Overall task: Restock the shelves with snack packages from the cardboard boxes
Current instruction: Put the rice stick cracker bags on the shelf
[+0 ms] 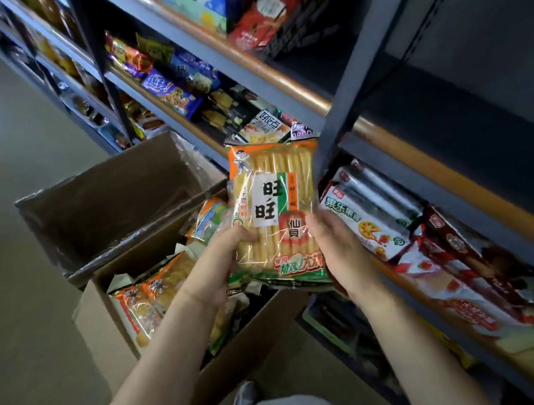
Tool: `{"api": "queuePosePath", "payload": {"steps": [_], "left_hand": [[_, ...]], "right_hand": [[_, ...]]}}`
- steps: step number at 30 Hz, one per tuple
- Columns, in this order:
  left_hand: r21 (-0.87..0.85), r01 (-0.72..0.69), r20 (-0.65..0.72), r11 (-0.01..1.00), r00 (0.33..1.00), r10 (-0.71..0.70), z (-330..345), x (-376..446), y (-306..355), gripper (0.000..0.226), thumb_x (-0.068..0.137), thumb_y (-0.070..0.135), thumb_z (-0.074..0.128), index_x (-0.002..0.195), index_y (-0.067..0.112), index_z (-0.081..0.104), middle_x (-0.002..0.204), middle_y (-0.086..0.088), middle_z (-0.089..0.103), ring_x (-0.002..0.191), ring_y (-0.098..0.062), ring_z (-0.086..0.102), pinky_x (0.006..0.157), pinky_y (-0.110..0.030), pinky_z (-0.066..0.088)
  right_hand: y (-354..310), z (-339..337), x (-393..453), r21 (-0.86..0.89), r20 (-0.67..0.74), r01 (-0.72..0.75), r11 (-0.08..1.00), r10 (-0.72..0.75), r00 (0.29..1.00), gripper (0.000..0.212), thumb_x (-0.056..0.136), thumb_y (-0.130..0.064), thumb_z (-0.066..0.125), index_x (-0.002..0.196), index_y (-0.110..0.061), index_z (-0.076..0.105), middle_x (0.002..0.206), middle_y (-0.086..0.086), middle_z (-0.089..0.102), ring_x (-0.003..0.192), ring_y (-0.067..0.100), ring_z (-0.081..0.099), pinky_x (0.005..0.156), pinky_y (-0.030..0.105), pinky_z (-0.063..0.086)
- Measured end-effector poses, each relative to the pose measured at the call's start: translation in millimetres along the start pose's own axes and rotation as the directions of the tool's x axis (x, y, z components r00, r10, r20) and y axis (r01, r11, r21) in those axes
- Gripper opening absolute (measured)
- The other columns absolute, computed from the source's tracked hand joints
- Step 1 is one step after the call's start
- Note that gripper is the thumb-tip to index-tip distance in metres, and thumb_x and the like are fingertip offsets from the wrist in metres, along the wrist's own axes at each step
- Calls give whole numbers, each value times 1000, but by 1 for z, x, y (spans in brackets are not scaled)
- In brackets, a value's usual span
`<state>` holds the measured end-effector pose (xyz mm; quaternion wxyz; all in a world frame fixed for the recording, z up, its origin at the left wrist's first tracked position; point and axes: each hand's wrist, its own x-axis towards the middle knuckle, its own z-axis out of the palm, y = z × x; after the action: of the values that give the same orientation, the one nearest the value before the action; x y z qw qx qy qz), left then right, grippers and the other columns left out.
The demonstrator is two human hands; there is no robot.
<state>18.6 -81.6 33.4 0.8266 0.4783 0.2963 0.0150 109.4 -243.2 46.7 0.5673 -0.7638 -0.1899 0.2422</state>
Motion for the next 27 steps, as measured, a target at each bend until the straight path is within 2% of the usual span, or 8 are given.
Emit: {"api": "queuePosePath", "payload": {"steps": [3,7,11,14,17,20,24,27], "left_hand": [[103,-86,59,991,995,80,26,-2,7,22,97,11,53,116,17,62,92,-7,76,77,-22,70,62,-27,55],[207,-278,304,938,929,208,58,-7,6,38,102,28,56,139,32,52,119,6,73,104,-13,71,75,-21,58],[255,-424,499,869,827,258,121,-14,4,51,91,34,71,135,18,50,122,-3,72,110,-23,71,92,-46,58],[189,-470,613,862,742,271,179,-24,-1,35,95,21,64,128,13,57,118,-4,75,107,-22,72,86,-35,60],[162,-447,662,880,710,239,235,-33,-9,42,90,35,66,125,13,61,114,-3,76,105,-20,73,81,-26,58],[250,-481,632,840,739,235,296,-33,-26,38,89,42,67,115,16,61,101,-1,75,93,-13,73,72,-21,57],[346,-567,730,748,663,165,385,-25,-46,23,91,35,72,103,16,70,87,-3,72,74,-14,65,67,-31,50],[398,-598,760,695,640,116,457,-15,-62,31,88,35,78,110,14,74,98,-3,76,87,-18,69,73,-33,51]], "right_hand": [[-16,-10,-20,55,36,-57,997,55,998,24,96,-51,52,113,-41,64,108,-27,70,105,-10,63,87,14,46],[-20,-37,-46,7,-217,12,1000,-10,976,16,98,-41,58,112,-37,64,103,-21,73,97,-4,68,84,19,53],[-30,-87,-81,40,-444,68,997,-44,895,14,97,-41,55,106,-36,65,98,-21,74,92,-2,70,76,13,54],[-38,-131,-109,86,-576,114,990,-43,816,27,92,-52,52,109,-36,66,101,-19,75,94,1,71,76,17,55],[-37,-175,-138,106,-660,135,985,-32,751,27,94,-53,50,108,-36,65,97,-22,74,90,-3,70,74,16,55],[-28,-229,-166,81,-788,145,986,-26,615,27,95,-47,58,110,-25,57,93,-10,73,80,-5,69,69,14,55],[-8,-314,-205,-84,-909,70,994,-105,404,38,93,-39,66,110,-12,46,93,1,62,75,7,63,61,16,48],[14,-380,-227,-214,-928,-87,973,-174,330,24,96,-36,64,104,-16,53,91,-1,65,75,6,62,59,15,43]]}}
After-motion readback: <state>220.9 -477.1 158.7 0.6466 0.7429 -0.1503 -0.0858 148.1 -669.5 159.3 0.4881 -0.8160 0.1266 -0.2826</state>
